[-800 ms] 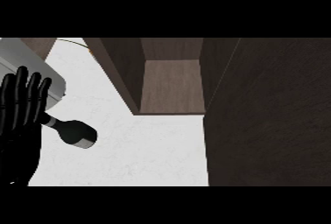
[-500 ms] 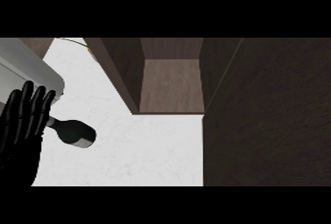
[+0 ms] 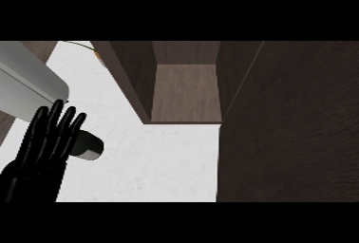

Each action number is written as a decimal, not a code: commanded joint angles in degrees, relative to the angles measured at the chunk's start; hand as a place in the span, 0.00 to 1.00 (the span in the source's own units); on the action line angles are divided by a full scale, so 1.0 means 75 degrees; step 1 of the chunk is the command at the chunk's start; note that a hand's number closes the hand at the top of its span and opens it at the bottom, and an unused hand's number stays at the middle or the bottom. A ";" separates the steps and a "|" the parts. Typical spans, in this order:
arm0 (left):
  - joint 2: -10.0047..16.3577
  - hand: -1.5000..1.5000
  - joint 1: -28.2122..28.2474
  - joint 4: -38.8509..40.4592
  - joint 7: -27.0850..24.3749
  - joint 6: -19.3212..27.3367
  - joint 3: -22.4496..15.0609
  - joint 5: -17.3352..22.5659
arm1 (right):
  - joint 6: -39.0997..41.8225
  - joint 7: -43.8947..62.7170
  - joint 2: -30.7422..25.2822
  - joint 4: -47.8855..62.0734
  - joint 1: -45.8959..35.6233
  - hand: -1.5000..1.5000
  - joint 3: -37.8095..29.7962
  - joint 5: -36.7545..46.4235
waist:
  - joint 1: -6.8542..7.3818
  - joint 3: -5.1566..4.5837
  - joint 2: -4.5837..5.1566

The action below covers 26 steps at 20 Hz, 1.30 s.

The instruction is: Pick up the wine, place it into the cabinet and close the cabinet

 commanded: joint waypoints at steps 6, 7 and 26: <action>-0.0194 0.00 0.0402 -0.2016 0.1564 0.0738 -0.0638 -0.0071 | 0.0006 0.1023 -0.0002 -0.0950 0.0084 0.00 -0.0341 -0.0555 | 0.0014 0.0002 0.0000; -0.0323 0.00 0.0452 -0.1647 0.1064 0.0678 -0.0821 -0.0369 | -0.0266 0.1704 0.0049 -0.1764 0.0166 0.00 0.0268 -0.0201 | 0.0002 -0.0002 -0.0004; 0.0243 0.00 0.0002 -0.2418 0.2464 0.1157 0.1165 0.0627 | -0.0863 0.2763 0.0129 -0.1795 -0.1122 0.00 -0.0135 -0.0107 | 0.0034 -0.0008 -0.0010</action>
